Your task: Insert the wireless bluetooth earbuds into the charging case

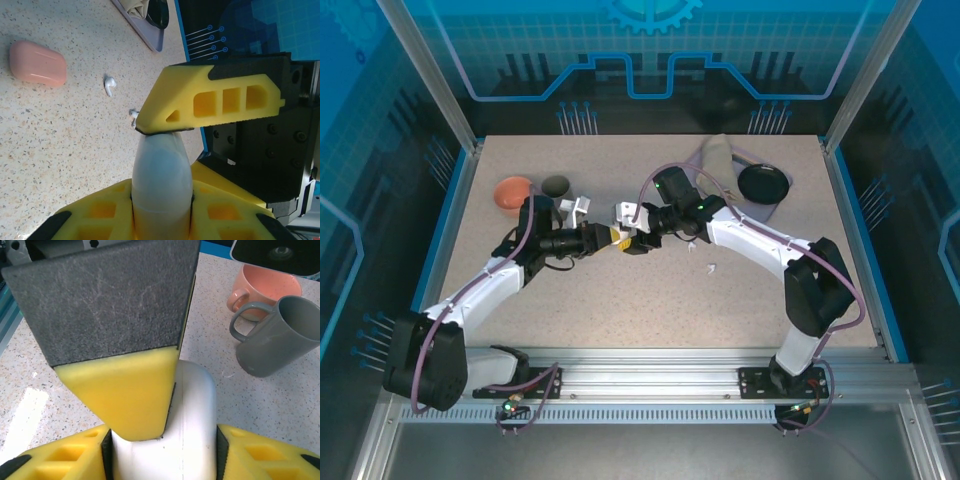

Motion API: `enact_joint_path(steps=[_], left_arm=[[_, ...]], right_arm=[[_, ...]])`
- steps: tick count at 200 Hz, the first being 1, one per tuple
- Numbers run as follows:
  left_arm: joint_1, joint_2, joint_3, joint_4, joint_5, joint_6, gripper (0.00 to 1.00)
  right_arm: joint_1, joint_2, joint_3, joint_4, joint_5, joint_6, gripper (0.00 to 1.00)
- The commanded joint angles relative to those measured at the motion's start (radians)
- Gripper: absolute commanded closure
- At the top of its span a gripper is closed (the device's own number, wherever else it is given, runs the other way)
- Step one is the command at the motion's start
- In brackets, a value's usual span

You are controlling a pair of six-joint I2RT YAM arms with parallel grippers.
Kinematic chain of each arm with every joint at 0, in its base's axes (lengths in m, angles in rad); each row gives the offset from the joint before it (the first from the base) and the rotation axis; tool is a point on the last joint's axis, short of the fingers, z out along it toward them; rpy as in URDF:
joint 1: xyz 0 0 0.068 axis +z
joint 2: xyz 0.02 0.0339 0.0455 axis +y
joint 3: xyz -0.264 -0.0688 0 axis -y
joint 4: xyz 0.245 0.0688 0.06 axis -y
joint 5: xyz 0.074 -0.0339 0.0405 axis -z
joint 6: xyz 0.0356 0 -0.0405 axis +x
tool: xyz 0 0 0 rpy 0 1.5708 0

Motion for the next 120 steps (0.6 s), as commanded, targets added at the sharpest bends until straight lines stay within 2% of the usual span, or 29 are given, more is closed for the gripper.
enact_joint_path(steps=[1, 38, 62, 100, 116, 120], left_arm=[[-0.01, -0.018, 0.041, -0.004, -0.008, 0.048, 0.89], [-0.025, -0.054, 0.041, -0.013, -0.03, 0.114, 0.91], [-0.043, -0.076, 0.052, -0.058, -0.073, 0.212, 0.93], [-0.072, -0.12, 0.046, -0.032, -0.095, 0.327, 0.95], [-0.091, -0.144, 0.047, -0.029, -0.101, 0.398, 0.97], [-0.096, -0.149, 0.048, -0.029, -0.104, 0.416, 0.98]], right_arm=[[0.0, -0.006, 0.03, -0.022, -0.011, 0.007, 0.43], [-0.01, -0.064, -0.008, 0.027, 0.012, 0.034, 0.32], [-0.023, -0.131, -0.056, 0.078, 0.018, 0.068, 0.25], [-0.053, -0.268, -0.161, 0.152, 0.028, 0.12, 0.16], [-0.069, -0.342, -0.206, 0.168, 0.019, 0.132, 0.08], [-0.074, -0.359, -0.22, 0.172, 0.017, 0.137, 0.01]])
